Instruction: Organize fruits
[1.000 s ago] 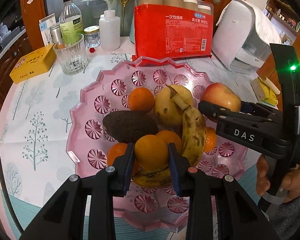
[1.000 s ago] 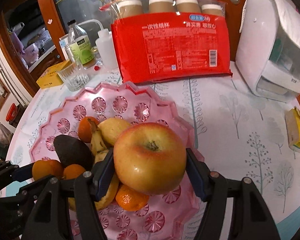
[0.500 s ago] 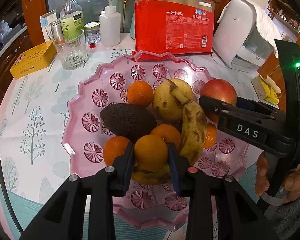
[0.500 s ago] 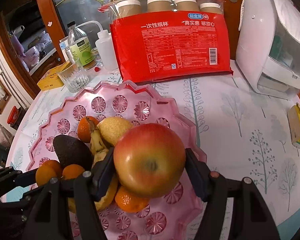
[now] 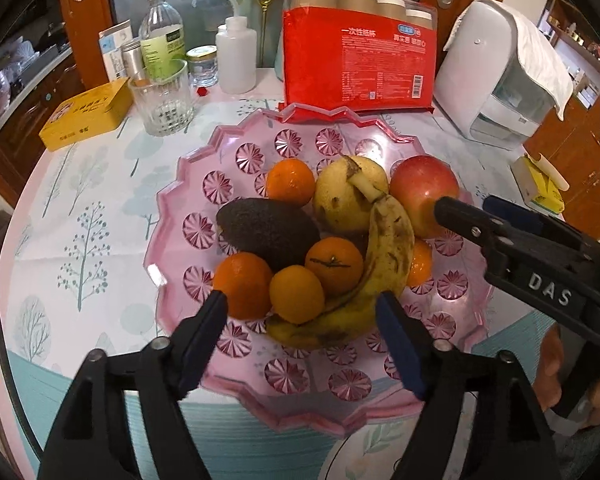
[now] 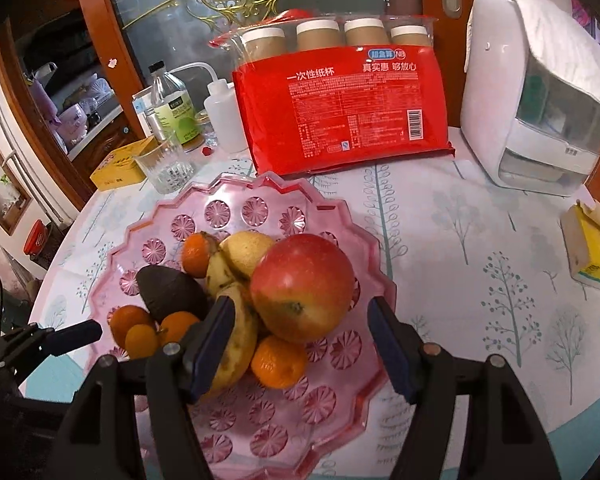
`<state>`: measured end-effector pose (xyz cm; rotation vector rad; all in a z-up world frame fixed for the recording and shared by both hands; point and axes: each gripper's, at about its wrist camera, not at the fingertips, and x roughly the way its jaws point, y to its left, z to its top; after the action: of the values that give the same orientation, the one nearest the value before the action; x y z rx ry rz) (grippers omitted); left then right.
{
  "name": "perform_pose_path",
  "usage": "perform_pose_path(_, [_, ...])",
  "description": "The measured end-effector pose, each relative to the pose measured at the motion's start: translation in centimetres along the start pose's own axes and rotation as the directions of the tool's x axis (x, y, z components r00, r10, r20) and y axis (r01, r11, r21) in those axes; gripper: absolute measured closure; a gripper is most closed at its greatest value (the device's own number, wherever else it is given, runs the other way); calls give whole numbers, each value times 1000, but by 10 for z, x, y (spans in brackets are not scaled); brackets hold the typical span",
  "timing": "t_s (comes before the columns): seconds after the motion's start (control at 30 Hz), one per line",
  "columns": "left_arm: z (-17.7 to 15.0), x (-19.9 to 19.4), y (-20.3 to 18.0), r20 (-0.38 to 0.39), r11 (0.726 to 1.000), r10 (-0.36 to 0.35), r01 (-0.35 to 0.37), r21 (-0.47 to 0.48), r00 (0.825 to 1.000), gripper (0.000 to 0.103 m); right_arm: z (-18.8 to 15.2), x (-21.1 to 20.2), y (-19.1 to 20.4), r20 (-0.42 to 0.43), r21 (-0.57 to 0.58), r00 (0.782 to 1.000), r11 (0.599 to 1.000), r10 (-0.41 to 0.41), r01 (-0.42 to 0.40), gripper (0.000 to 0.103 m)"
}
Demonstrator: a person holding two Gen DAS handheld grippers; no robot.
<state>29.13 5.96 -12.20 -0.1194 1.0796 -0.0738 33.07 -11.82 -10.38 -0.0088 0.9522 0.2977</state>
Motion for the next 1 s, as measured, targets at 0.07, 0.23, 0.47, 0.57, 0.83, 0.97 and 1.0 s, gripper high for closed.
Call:
perform_pose_path(0.07, [-4,-5,1,1,1000,3,-3,-13,1000,20,-4,-4,0,-1,1,1000,1000,-3,3,34])
perform_pose_path(0.23, [-13,-14,2,-6,1000,9,-9,-26,1000,13,-12,-14,-2,-6,24,1000,1000,3,-3,34])
perform_pose_path(0.47, [-34,-31,-4,0,999,30,-30,-15,1000,10,-28,-35,-1,-5,33,1000,999,4,-4,33])
perform_pose_path(0.57, [-43,-38,-7,-3,999,25,-26,-20,1000,10,-36,-45,-1,0,38,1000,999,5,-5,33])
perform_pose_path(0.83, [-69,-65,-15,9,999,20,-20,-33,1000,10,-60,-78,-3,-5,48,1000,999,-8,8,33])
perform_pose_path(0.97, [-83,-82,-21,26,999,20,-19,-38,999,10,-76,-99,-6,-7,64,1000,998,-8,9,30])
perform_pose_path(1.0, [-87,-87,-23,30,999,19,-18,-39,999,10,-80,-104,-7,-5,69,1000,998,-7,7,29])
